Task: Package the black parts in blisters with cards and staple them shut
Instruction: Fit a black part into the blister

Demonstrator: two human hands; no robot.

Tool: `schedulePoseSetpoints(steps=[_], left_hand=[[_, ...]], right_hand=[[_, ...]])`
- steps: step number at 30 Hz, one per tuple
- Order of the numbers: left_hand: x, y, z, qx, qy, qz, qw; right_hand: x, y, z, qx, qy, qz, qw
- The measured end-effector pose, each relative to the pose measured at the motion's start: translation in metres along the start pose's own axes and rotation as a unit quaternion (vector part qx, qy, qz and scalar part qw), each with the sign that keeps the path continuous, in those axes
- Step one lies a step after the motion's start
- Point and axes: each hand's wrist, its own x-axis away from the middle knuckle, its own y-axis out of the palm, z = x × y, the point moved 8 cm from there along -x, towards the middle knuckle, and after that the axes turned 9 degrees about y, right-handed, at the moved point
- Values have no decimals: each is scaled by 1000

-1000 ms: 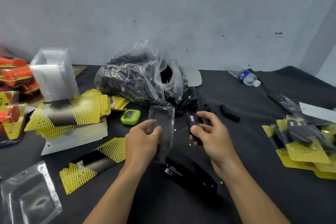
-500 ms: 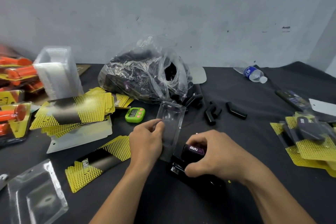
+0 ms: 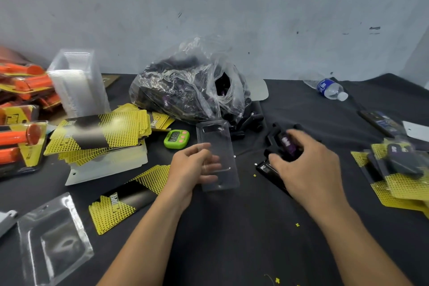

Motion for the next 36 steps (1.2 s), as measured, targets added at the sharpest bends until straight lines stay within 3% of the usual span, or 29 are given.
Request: schedulePoseSetpoints(steps=[3,4,6,7,9,11,13,15,17,19,22,24,27,30,31,36], left_hand=[[2,-3,5,-142,55,9,988],[3,-3,11,-246,94,16,965],[10,0,21,-449,146,37,881],[15,2,26,-504,151,52,849],[18,-2,30,-542,143,77,824],[20,-1,37,-518,186,78,831],[22,9,43,-364,240,2,900],[25,24,38,-193,217,-91,953],[26,34,34,-168,207,-119,956],[24,31,32,-143,205,-106,962],[20,17,33,-87,207,-51,973],[19,8,38,-126,228,-7,966],[18,-2,41,-213,228,44,949],[14,4,29,-414,195,4,889],[12,6,22,-427,178,-16,887],[6,1,11,-224,104,-24,969]], right_hand=[[9,-1,-13,-144,-46,7,989],[14,8,-18,-173,-54,-14,983],[25,36,-21,-196,-45,-86,976],[31,52,-20,-216,-23,-131,967],[38,80,-14,-321,53,-217,920],[39,94,-7,-448,142,-262,843],[36,100,-1,-514,196,-286,785],[33,104,2,-527,209,-311,763],[33,106,4,-534,216,-324,750],[30,104,6,-525,201,-299,771],[21,87,4,-399,81,-200,891],[20,77,1,-316,16,-139,939],[24,60,-2,-256,-35,-46,965],[26,49,-7,-232,-68,-3,970],[27,48,-11,-221,-82,-1,972],[32,52,-21,-121,-131,-24,984]])
